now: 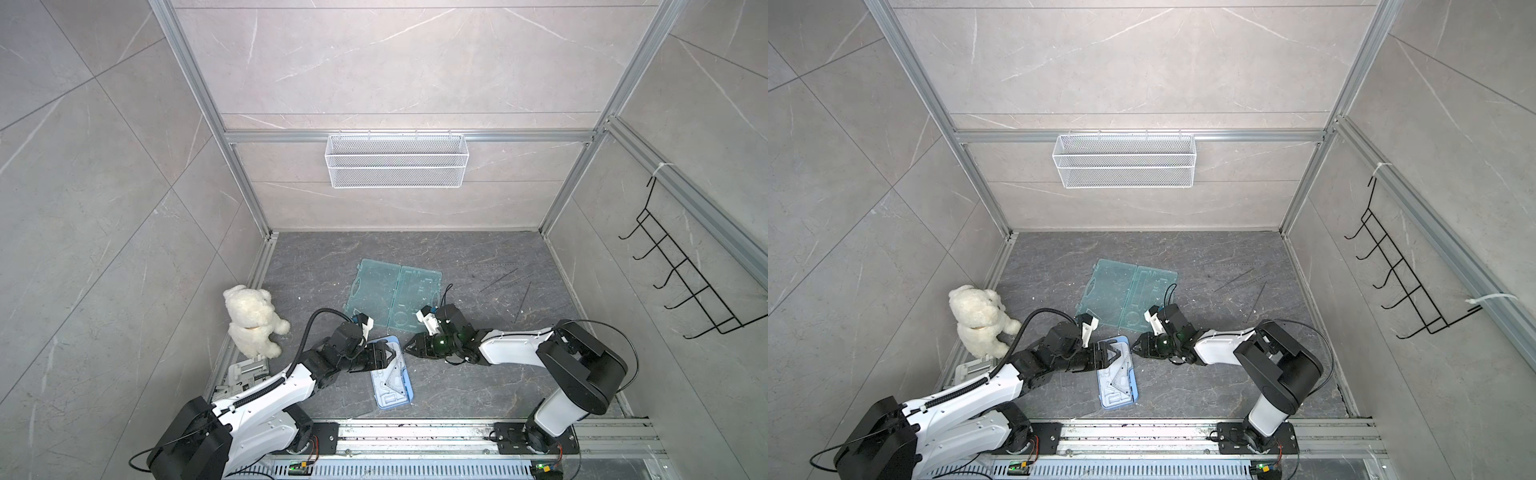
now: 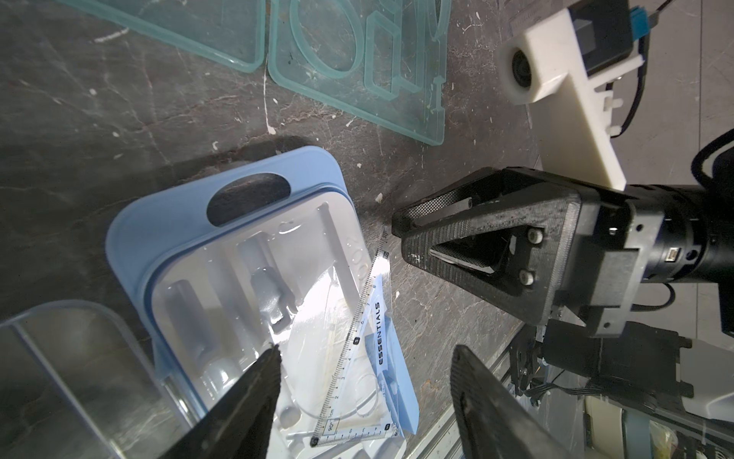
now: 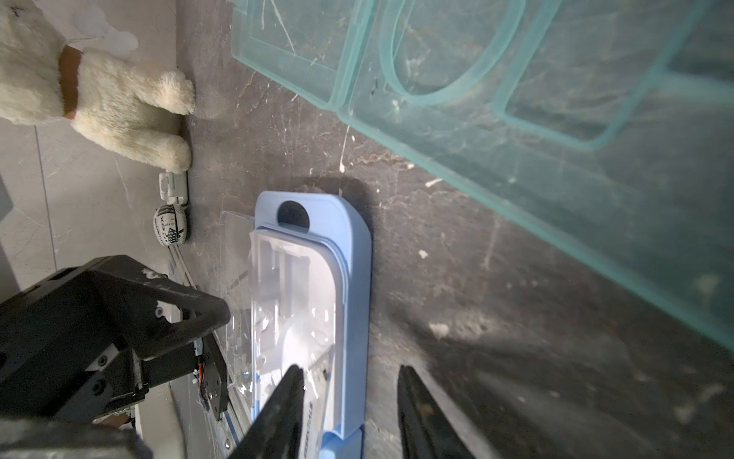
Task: Open the ruler set and take out the ruler
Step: Pick up the ruler from the ruler set box.
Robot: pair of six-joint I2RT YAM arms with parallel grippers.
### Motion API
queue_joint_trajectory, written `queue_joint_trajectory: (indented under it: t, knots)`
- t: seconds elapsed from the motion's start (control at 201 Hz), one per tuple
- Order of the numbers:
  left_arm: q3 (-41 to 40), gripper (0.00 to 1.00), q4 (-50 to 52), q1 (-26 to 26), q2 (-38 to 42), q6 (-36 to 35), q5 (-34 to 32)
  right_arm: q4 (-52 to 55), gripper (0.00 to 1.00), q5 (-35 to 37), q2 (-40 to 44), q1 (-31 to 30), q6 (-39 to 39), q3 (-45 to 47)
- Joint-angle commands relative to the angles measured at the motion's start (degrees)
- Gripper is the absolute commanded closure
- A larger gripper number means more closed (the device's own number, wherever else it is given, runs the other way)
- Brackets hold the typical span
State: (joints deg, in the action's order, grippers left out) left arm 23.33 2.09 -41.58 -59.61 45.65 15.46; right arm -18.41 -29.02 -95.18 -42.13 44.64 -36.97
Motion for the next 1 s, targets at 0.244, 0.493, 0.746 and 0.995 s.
queue_joint_trajectory:
  t: [0.244,0.493,0.746,0.995]
  knots:
    - [1.9,0.3,-1.6,0.1,-2.4,-0.4,0.3,-7.0,0.58,-2.3,-3.6,0.1,2.5,0.8]
    - [1.9,0.3,-1.5,0.1,-2.0,-0.4,-0.2,-8.4,0.6,-2.7,-5.6,0.1,3.0,0.8]
    - [1.7,0.3,-1.5,0.2,-1.9,-0.5,-0.3,-10.6,0.68,-3.6,-6.5,0.0,4.6,1.1]
    - [1.5,0.3,-1.5,0.2,-1.9,-0.6,-0.5,-10.4,0.69,-3.4,-5.9,-0.1,4.7,1.9]
